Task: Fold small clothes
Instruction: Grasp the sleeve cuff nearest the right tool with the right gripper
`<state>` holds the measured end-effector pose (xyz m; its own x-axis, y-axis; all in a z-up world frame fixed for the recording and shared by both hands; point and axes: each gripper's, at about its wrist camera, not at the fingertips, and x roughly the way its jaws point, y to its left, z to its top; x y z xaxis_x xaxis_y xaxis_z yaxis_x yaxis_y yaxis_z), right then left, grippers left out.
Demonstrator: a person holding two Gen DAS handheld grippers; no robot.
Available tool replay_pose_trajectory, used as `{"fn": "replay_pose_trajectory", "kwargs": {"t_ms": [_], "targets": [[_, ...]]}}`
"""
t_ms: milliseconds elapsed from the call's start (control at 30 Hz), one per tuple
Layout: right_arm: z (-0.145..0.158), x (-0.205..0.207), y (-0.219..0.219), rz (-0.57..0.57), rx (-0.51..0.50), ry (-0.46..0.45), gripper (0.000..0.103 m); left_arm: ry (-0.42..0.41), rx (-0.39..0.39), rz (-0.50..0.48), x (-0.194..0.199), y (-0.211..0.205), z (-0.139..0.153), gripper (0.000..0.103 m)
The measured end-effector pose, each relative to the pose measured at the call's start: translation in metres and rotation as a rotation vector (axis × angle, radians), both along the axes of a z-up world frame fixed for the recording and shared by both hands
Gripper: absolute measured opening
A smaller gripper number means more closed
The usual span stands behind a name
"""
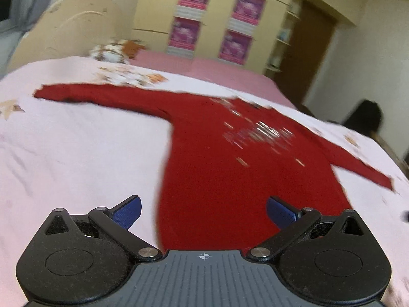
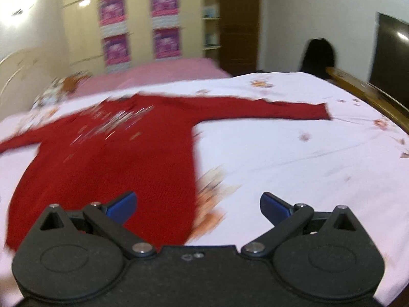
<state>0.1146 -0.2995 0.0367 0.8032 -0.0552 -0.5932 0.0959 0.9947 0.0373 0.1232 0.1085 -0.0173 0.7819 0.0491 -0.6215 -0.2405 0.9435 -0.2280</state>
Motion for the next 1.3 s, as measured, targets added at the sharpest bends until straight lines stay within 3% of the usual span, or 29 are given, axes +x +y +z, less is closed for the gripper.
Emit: {"fn": "replay_pose_trajectory", "kwargs": {"t_ms": [167,233,300,400,533,600,633,867,933,1000,1067,1133,1300], "targets": [[0.014,0.070,-0.102,-0.119,0.272,-0.117,0.102,0.017,-0.047,0.123,0.056,0.045,-0.010,0.103],[0.007,0.104,-0.146,-0.191,0.382,-0.139,0.095,0.039,-0.031,0.161,0.077,0.055,-0.018,0.103],[-0.010,0.134,-0.182,-0.268,0.489,-0.135,0.075,0.065,-0.007,0.186,0.094,0.062,-0.027,0.103],[-0.045,0.179,-0.233,-0.405,0.617,-0.126,0.074,0.104,0.017,0.205,0.114,0.071,-0.043,0.103],[-0.084,0.215,-0.270,-0.491,0.711,-0.132,0.069,0.156,0.028,0.230,0.131,0.080,-0.064,0.103],[-0.103,0.231,-0.282,-0.506,0.766,-0.117,0.051,0.162,0.011,0.234,0.137,0.083,-0.071,0.103],[-0.108,0.237,-0.284,-0.514,0.774,-0.102,0.048,0.157,-0.001,0.236,0.139,0.085,-0.073,0.103],[-0.122,0.259,-0.286,-0.505,0.779,-0.097,0.041,0.154,-0.004,0.250,0.173,0.096,-0.080,0.103],[-0.120,0.261,-0.287,-0.519,0.764,-0.085,0.033,0.150,-0.019,0.246,0.177,0.100,-0.080,0.103],[-0.118,0.265,-0.288,-0.535,0.730,-0.067,0.017,0.156,-0.024,0.241,0.180,0.103,-0.081,0.103],[-0.113,0.270,-0.285,-0.542,0.657,-0.050,0.006,0.169,-0.014,0.224,0.183,0.105,-0.081,0.103],[-0.100,0.274,-0.269,-0.516,0.558,-0.058,0.006,0.198,0.016,0.189,0.185,0.104,-0.081,0.103],[-0.060,0.280,-0.173,-0.252,0.310,-0.121,0.005,0.299,0.126,0.084,0.197,0.093,-0.081,0.103]]}}
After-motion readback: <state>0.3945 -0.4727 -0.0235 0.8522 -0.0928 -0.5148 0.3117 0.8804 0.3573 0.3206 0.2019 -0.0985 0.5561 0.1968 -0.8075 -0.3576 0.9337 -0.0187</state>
